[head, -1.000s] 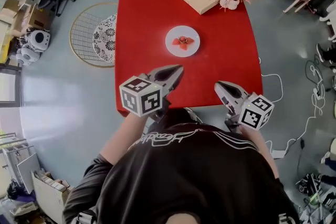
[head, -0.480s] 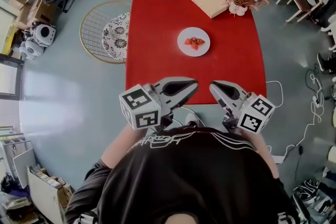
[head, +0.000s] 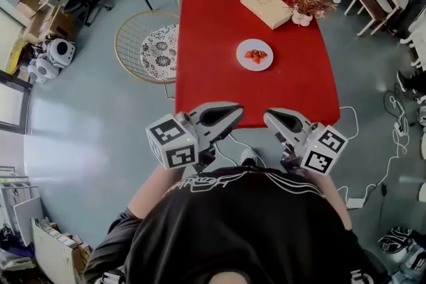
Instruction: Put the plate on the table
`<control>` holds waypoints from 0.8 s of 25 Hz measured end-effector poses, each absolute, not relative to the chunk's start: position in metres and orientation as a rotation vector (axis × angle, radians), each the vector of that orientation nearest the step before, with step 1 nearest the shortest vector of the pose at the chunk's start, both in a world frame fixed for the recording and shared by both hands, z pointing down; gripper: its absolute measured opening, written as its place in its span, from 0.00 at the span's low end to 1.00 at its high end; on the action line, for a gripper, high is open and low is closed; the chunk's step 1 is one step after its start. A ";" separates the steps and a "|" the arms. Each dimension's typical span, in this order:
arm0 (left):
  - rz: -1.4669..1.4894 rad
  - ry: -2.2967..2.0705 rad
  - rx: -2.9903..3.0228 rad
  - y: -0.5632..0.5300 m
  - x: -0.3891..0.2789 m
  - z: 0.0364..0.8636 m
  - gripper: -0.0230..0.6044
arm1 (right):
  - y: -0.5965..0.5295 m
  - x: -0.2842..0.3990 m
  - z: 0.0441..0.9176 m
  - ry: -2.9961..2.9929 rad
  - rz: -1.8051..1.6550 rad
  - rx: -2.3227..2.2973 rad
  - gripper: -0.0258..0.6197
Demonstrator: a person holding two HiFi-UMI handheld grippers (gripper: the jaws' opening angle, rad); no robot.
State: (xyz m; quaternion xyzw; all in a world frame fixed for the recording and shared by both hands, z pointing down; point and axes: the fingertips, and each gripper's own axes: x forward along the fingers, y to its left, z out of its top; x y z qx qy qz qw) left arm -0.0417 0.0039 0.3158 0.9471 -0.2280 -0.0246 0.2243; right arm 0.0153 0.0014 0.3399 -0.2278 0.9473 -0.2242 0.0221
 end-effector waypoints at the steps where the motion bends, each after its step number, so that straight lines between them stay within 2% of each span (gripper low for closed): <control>1: -0.065 -0.628 2.620 0.010 -0.044 0.315 0.05 | 0.007 0.012 0.337 2.935 -0.685 -0.703 0.05; 20: -0.016 -0.640 2.645 0.072 -0.065 0.320 0.05 | 0.070 -0.017 0.336 2.957 -0.666 -0.670 0.05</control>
